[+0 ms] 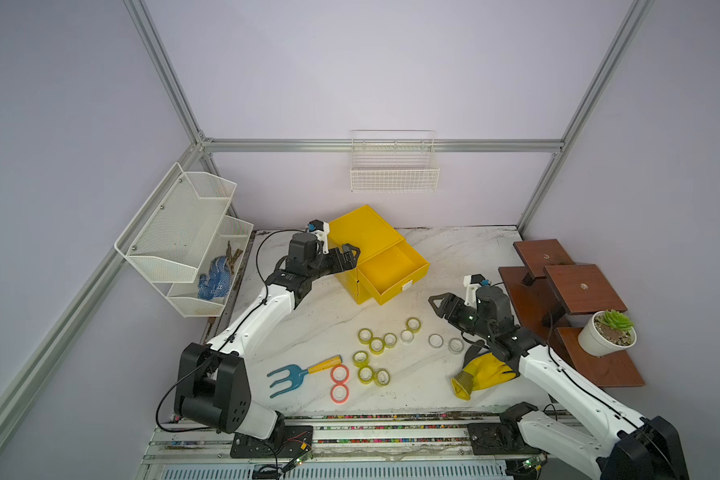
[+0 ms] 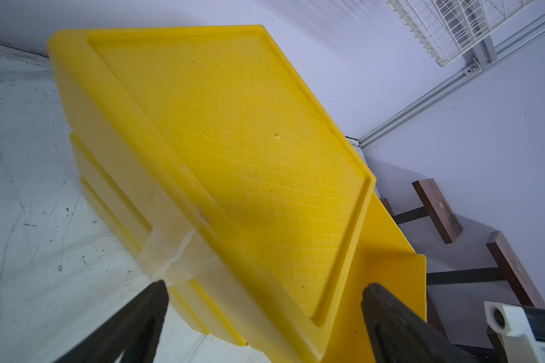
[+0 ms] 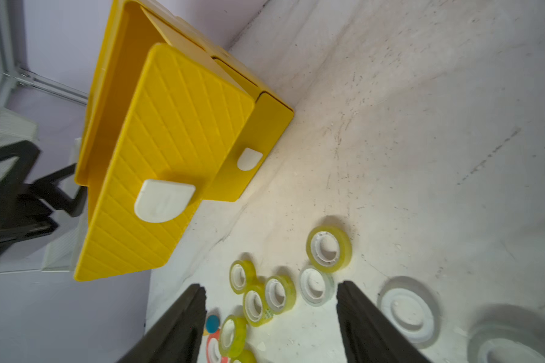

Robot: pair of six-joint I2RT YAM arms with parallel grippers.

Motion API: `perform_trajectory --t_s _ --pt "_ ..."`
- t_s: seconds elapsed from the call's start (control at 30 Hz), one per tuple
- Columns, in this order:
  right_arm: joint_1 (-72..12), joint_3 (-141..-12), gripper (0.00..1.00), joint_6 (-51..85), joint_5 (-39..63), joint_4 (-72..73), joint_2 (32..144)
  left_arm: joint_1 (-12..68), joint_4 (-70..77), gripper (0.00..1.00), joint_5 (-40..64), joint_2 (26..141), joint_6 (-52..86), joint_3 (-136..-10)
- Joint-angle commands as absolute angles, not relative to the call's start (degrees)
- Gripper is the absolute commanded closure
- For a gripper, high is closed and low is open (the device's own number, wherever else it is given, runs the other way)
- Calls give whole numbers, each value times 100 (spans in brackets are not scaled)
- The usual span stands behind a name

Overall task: Place the transparent tape into the drawer according to color
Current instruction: Pick up the tape from the drawer.

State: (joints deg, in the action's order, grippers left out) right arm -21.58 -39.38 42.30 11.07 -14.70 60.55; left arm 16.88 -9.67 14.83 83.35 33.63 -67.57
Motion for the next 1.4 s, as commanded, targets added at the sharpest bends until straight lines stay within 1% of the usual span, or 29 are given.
perform_trajectory --t_s 0.0,0.13,0.23,0.27,0.3,0.57,0.87,0.97,1.23,1.37 --pt "-2144 -4222 30 3226 774 -3005 6454 1740 -1133 0 1389 7789 3549 -6698" --pt "-2143 -4433 33 2845 294 -3643 7086 1740 -1413 0 1494 7533 3531 -6552" --pt "-2144 -4396 32 2749 178 -3667 7441 1740 -1497 0 1592 7368 3526 -6429" --pt "-2144 -4378 37 2728 106 -3657 7517 1740 -1526 0 1630 7329 3516 -6405" --pt "-2144 -4368 38 2721 -39 -3660 7593 1740 -1570 0 1632 7292 3515 -6391" --pt "-2142 -4256 40 2751 -832 -3752 7655 1741 -1661 0 1635 7216 3424 -6352" --pt "-2152 -4030 36 2823 -462 -3369 7948 1741 -1695 0 1732 7356 3392 -6348" --pt "-2153 -3999 37 2822 -474 -3327 8030 1740 -1701 0 1745 7350 3393 -6328" --pt "-2153 -3895 44 2840 -514 -3135 8303 1740 -1663 0 1812 7355 3427 -6294" --pt "-2151 -3910 50 2867 -457 -3059 8346 1740 -1654 0 1838 7359 3436 -6274"
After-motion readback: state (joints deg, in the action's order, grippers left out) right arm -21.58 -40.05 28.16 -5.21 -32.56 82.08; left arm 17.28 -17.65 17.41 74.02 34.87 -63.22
